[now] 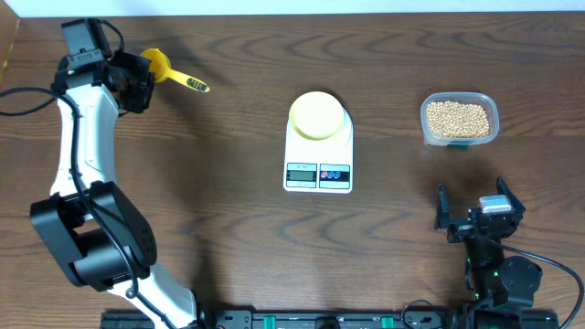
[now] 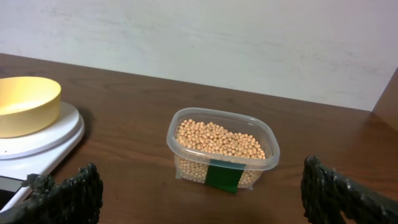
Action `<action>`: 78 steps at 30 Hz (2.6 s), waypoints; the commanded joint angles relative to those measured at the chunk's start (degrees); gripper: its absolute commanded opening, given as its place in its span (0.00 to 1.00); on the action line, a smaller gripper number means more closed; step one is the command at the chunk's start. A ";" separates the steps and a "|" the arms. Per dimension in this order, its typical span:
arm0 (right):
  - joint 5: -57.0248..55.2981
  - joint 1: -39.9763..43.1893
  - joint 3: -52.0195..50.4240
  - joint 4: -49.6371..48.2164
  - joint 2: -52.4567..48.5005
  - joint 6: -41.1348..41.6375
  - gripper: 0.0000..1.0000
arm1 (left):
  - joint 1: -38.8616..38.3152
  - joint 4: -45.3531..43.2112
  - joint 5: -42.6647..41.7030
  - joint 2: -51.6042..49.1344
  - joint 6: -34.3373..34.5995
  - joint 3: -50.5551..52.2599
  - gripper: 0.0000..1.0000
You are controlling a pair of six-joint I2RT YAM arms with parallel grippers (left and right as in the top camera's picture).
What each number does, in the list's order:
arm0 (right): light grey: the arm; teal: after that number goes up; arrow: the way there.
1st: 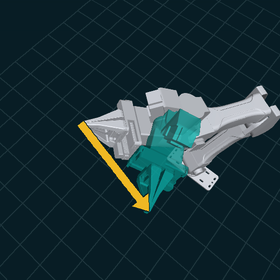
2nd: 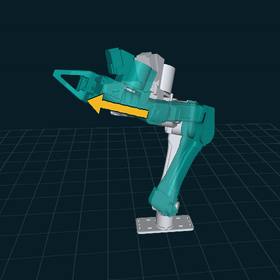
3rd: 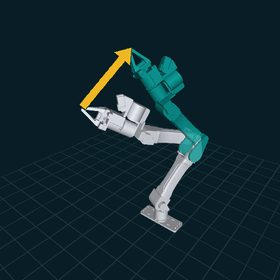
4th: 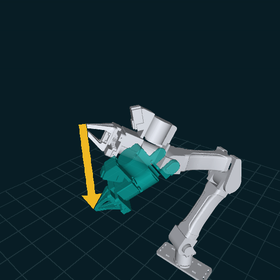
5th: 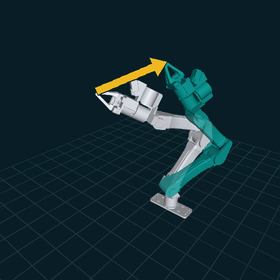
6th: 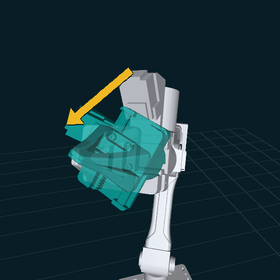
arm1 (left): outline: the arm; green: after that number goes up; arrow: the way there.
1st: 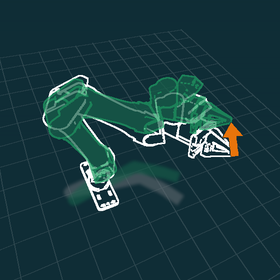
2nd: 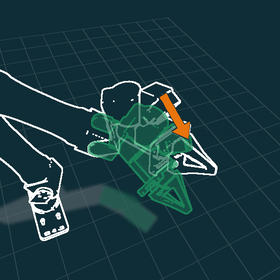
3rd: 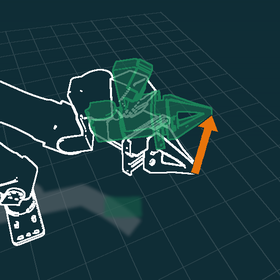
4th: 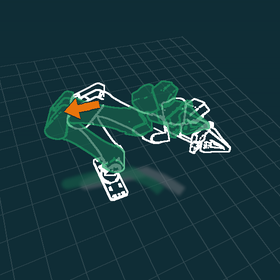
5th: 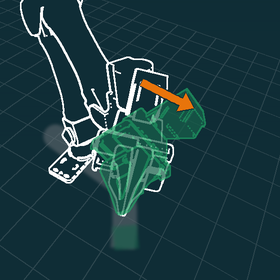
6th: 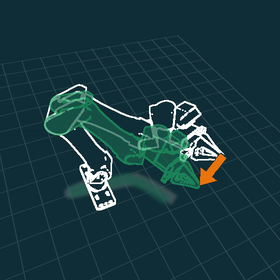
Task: Scoop item into bowl and weigh 50g on scale
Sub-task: 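Grasp the yellow scoop cup rim with the left gripper and lift, then carry the scoop toward the right gripper above the scale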
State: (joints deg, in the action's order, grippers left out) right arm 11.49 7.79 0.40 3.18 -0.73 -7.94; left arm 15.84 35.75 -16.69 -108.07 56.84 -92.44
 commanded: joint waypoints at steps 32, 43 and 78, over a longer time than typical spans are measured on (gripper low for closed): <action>8.57 -0.28 6.36 -14.67 -12.26 10.25 0.99 | -13.75 -11.96 3.34 -0.13 4.33 -0.15 0.07; 27.32 -0.28 30.40 -14.05 -47.34 10.27 0.99 | -21.57 -12.96 7.15 1.33 4.63 -0.15 0.08; 26.62 -15.82 62.14 -20.61 -94.88 30.82 0.71 | -36.30 -10.23 2.95 1.46 32.63 -0.15 0.08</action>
State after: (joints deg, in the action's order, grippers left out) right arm 48.66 -7.77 61.47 -19.92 -95.22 17.06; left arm -20.23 24.58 -13.37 -108.05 89.19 -92.44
